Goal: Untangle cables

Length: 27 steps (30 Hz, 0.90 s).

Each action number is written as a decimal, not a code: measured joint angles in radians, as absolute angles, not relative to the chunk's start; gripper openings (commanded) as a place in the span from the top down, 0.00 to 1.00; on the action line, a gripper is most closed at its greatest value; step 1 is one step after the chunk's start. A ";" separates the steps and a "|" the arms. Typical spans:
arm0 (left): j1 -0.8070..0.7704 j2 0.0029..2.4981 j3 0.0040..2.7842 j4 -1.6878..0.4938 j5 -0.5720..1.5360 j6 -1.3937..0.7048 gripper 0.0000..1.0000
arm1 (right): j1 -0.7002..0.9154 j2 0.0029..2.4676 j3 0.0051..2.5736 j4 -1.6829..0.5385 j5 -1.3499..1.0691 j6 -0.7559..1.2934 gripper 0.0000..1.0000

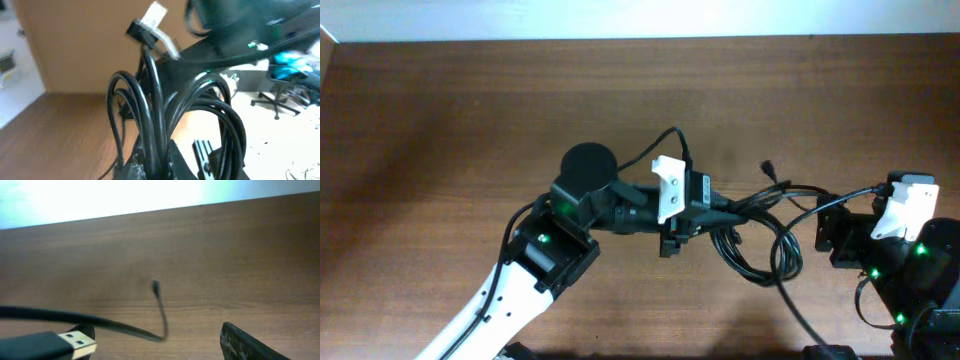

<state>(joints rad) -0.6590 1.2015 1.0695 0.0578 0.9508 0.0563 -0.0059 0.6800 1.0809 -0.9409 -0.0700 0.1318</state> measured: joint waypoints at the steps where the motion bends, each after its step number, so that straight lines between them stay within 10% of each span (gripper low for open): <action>1: -0.654 1.201 1.071 0.004 0.904 0.051 1.00 | -0.006 0.680 1.081 -0.942 -0.098 0.132 0.21; 18: -0.589 1.201 1.070 -0.082 0.708 -0.132 1.00 | -0.006 0.680 1.081 -0.833 -0.785 0.067 0.21; 25: -0.653 1.201 1.070 0.039 0.830 -0.136 0.99 | -0.006 0.680 1.081 -0.833 -0.842 0.064 0.94; 26: -0.654 1.201 1.070 0.039 0.828 -0.136 0.82 | -0.006 0.680 1.081 -0.833 -0.848 0.068 0.96; 27: -0.654 1.201 1.070 0.041 0.828 -0.136 0.36 | -0.006 0.680 1.081 -0.833 -0.849 0.068 0.96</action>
